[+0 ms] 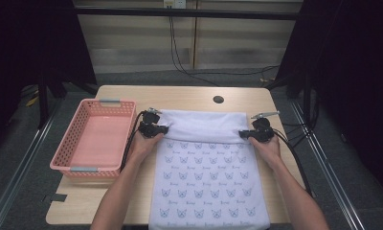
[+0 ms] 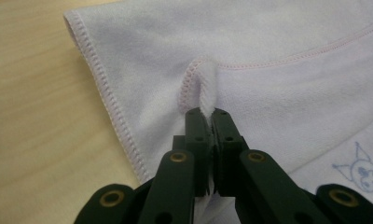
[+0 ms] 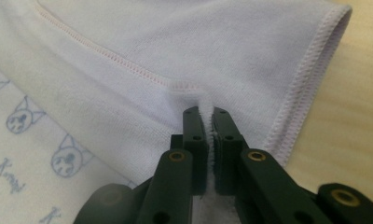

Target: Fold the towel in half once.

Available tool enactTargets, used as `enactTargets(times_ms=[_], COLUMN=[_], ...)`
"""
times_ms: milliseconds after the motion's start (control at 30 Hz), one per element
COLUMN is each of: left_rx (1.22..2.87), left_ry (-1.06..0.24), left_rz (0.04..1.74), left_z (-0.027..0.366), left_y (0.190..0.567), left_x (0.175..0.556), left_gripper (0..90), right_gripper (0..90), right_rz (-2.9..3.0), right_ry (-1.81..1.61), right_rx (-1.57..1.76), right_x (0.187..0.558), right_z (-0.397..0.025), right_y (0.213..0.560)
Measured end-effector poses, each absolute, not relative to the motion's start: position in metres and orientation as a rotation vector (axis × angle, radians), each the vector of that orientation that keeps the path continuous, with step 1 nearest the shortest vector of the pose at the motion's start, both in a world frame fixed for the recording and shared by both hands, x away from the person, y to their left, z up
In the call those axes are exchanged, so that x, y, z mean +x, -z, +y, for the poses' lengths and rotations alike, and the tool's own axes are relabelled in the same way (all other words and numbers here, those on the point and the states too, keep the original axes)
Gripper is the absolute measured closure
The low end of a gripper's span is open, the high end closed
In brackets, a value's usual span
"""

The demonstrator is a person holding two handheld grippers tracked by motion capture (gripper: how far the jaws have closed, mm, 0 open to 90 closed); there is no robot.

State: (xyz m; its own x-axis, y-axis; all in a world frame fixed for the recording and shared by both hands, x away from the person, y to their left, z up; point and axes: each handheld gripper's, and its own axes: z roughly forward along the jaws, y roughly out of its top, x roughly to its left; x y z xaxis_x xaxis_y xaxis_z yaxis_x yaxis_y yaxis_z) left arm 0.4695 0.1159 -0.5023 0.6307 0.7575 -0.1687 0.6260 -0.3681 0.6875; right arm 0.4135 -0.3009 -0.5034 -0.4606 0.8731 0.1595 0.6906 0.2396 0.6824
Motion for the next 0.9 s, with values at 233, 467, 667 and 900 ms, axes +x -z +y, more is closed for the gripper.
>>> enactTargets(times_ms=[233,467,667,900], left_rx=[2.048,2.012,1.968,1.886], left_ry=[-0.248,-0.203,-0.244,-0.266], left_rz=[1.127,1.093,0.983,0.893], left_z=[0.114,0.116,0.118,0.137], left_y=[0.506,0.475,0.434,0.4], left_x=[0.495,0.482,0.458,0.41], left_gripper=[87.0,87.1,86.8,86.7], right_gripper=[86.2,86.2,86.2,86.1], right_rz=[2.181,2.14,2.068,2.06], right_ry=[-0.966,-1.103,-1.272,-1.404], right_rx=[1.511,1.497,1.422,1.276], right_x=[0.447,0.446,0.429,0.376], right_z=[-0.295,-0.308,-0.323,-0.336], right_y=[0.504,0.484,0.438,0.385])
